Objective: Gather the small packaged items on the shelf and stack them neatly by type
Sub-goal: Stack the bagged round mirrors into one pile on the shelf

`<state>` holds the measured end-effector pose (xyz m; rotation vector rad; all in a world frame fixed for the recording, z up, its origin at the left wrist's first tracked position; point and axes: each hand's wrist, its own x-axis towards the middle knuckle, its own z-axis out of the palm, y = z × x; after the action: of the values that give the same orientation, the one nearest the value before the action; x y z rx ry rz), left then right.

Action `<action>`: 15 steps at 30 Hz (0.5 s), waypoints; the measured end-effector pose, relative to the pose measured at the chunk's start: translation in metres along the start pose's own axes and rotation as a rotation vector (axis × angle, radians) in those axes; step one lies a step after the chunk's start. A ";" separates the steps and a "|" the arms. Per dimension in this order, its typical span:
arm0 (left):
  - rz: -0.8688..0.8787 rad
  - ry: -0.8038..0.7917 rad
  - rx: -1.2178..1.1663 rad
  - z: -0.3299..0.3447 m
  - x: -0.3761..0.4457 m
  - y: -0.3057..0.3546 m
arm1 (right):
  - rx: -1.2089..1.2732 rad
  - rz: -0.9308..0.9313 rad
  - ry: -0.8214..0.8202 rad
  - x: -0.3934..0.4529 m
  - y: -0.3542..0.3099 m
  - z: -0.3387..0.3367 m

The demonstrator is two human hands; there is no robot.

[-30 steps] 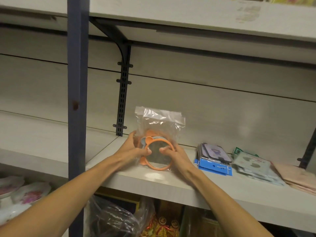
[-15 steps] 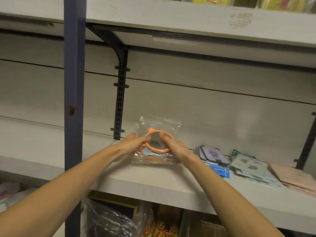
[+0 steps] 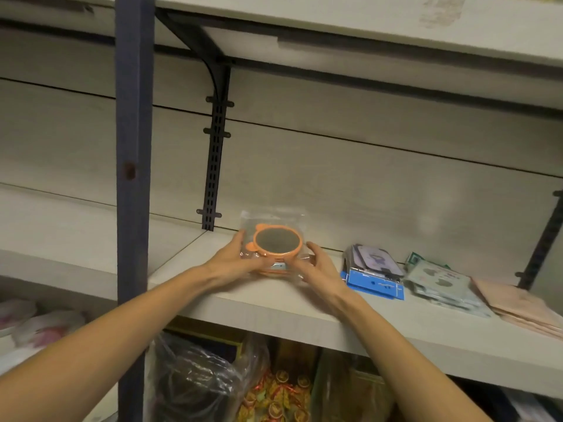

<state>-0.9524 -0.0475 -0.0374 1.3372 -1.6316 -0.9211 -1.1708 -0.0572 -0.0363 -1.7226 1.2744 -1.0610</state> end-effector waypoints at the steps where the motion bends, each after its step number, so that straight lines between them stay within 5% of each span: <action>1: 0.003 0.015 0.021 0.001 0.000 0.001 | -0.049 -0.037 0.020 -0.001 -0.001 0.001; 6: 0.099 0.055 0.021 0.003 0.007 0.014 | -0.134 -0.067 0.126 0.004 -0.013 0.000; 10: 0.127 -0.031 0.100 -0.002 0.014 0.010 | -0.067 -0.040 0.061 0.004 -0.009 -0.002; 15: 0.111 0.041 0.140 0.002 0.014 -0.001 | 0.055 -0.048 0.044 0.010 0.009 0.000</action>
<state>-0.9557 -0.0615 -0.0373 1.3357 -1.7465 -0.7203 -1.1724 -0.0690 -0.0429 -1.7042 1.2249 -1.1575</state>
